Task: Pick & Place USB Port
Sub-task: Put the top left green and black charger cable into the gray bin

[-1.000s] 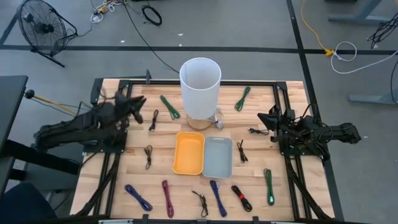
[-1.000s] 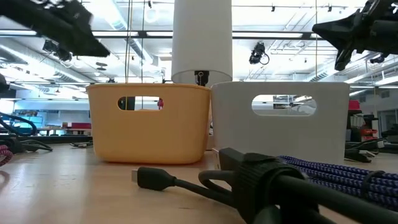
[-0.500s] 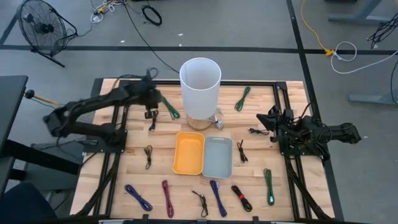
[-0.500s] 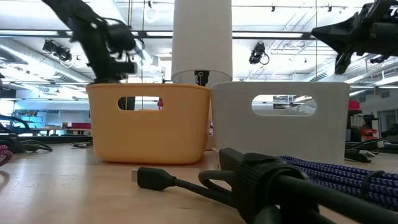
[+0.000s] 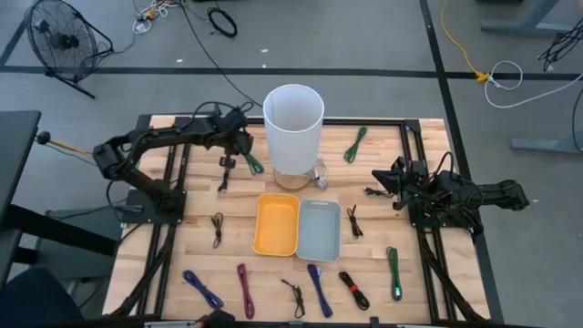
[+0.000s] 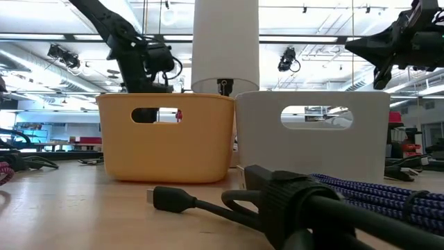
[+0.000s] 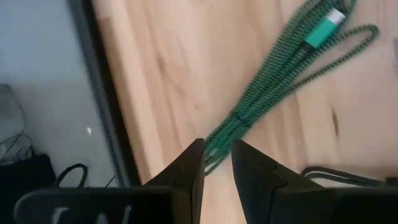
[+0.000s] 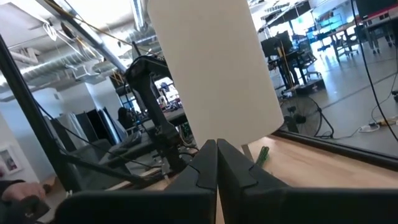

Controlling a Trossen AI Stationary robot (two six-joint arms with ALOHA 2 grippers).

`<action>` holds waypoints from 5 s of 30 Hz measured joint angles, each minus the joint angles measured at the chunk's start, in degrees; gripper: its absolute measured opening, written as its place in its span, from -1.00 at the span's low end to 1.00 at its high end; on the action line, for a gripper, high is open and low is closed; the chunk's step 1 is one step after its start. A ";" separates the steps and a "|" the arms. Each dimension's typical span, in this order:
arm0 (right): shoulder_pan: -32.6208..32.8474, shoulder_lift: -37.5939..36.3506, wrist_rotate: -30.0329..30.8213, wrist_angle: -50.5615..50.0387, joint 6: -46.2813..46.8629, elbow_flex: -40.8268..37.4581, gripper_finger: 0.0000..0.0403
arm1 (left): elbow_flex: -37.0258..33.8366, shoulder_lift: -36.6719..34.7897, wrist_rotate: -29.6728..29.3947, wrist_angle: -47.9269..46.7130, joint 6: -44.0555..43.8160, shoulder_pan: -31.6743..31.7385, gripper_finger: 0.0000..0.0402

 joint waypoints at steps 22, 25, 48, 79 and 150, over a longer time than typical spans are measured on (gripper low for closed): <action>0.01 0.00 -0.05 -0.49 0.58 0.00 -0.98 | -0.01 4.61 -3.37 3.69 -0.56 -6.45 -0.15; 0.00 0.00 -0.07 -0.49 0.57 0.00 -0.98 | -0.03 4.91 -2.84 3.76 -1.07 -6.45 -0.04; 0.00 0.02 -0.09 -0.71 0.57 0.00 -0.98 | -4.06 13.02 -3.52 13.83 2.02 -5.15 0.10; 0.00 0.02 -0.07 -0.82 0.57 0.00 -0.98 | -4.27 14.48 14.85 14.12 -4.43 2.82 -0.06; 0.02 0.06 -6.92 -2.25 3.57 -0.02 -0.96 | -39.47 -70.25 12.73 43.34 -79.84 -33.02 -0.99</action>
